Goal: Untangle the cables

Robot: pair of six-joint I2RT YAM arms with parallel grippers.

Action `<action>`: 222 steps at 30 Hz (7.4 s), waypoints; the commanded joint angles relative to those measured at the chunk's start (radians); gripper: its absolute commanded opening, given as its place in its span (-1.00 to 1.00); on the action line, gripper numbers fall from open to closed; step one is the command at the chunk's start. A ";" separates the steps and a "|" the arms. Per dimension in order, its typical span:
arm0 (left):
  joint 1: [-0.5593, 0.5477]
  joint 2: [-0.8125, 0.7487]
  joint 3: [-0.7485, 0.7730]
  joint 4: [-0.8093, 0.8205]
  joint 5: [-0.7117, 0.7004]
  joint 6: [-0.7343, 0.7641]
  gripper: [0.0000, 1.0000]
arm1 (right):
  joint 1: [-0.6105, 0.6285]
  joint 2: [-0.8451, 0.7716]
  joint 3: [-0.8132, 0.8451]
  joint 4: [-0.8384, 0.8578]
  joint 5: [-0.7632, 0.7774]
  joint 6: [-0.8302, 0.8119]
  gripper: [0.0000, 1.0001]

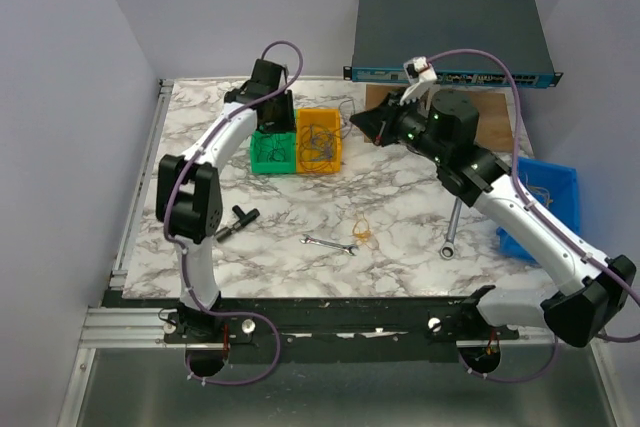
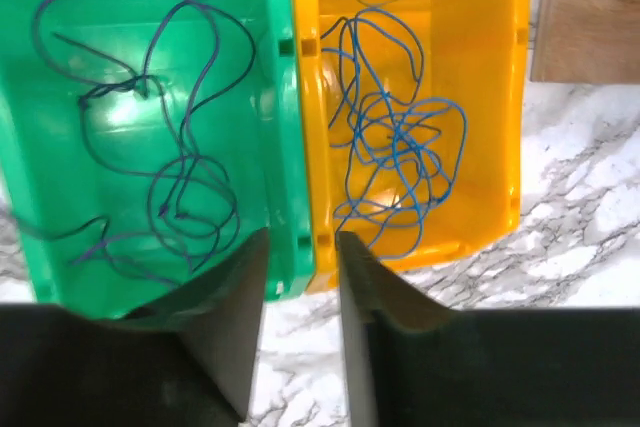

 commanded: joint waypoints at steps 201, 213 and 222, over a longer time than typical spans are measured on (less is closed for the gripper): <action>-0.147 -1.188 -1.223 0.482 -0.266 -0.242 0.86 | -0.830 0.107 -0.049 -0.429 0.892 0.241 1.00; -0.148 -1.365 -1.262 0.531 -0.423 -0.060 0.96 | -0.830 -0.225 -0.355 0.044 -0.019 0.001 1.00; -0.147 -1.491 -1.547 0.935 -0.624 0.143 0.97 | -0.829 -0.435 -0.814 0.588 -0.323 0.168 1.00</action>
